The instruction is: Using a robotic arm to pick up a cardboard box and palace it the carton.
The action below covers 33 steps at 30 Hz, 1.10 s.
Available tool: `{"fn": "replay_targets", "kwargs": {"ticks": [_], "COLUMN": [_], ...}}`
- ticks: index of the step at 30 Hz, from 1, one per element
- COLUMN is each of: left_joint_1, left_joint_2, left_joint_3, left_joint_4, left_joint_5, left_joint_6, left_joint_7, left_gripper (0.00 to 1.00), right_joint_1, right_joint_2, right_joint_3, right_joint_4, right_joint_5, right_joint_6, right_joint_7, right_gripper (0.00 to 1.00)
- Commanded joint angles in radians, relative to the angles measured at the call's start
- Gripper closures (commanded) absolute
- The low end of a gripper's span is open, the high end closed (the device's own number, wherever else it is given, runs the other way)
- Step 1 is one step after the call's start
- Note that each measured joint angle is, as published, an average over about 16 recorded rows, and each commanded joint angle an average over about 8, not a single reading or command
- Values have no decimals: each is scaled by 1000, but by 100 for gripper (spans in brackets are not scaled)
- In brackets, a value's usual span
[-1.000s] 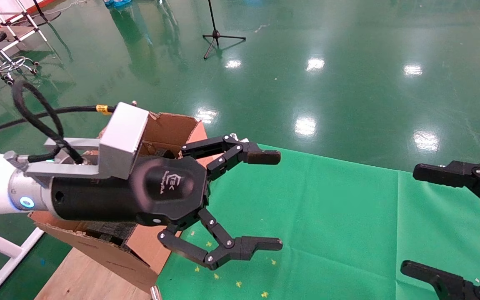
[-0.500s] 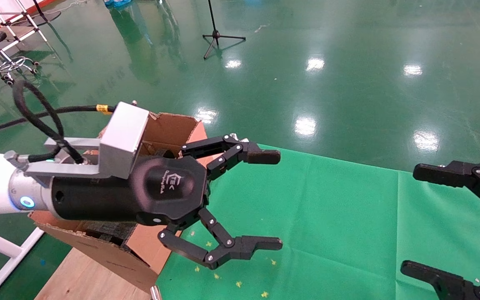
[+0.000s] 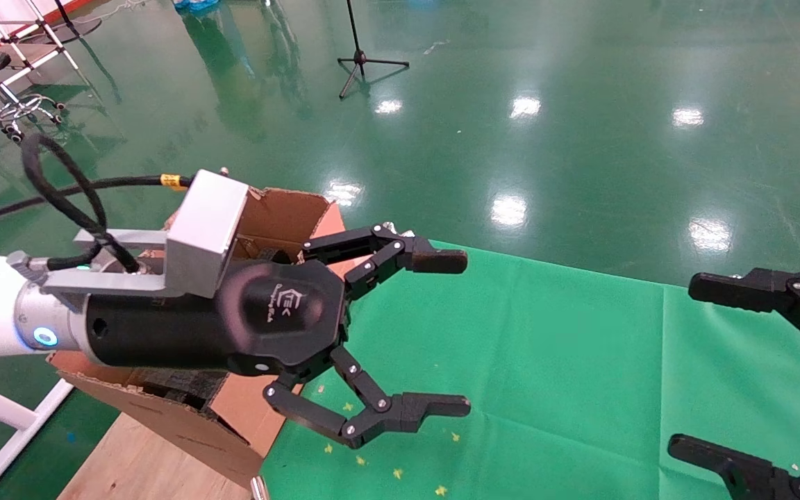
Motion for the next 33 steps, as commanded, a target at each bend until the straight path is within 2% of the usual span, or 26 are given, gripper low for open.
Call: {"fn": "replay_targets", "kwargs": {"ticks": [1, 33], "left_joint_1": [0, 0], "left_joint_2": [0, 0], "left_joint_3": [0, 0], "left_joint_4": [0, 0], "left_joint_5": [0, 0], "left_joint_6": [0, 0], "left_joint_7": [0, 0], "left_gripper": [0, 0], "right_joint_1": [0, 0], "right_joint_2": [0, 0], "right_joint_3": [0, 0], "right_joint_4": [0, 0], "right_joint_5": [0, 0], "right_joint_6": [0, 0], "right_joint_7": [0, 0], "right_gripper": [0, 0]}}
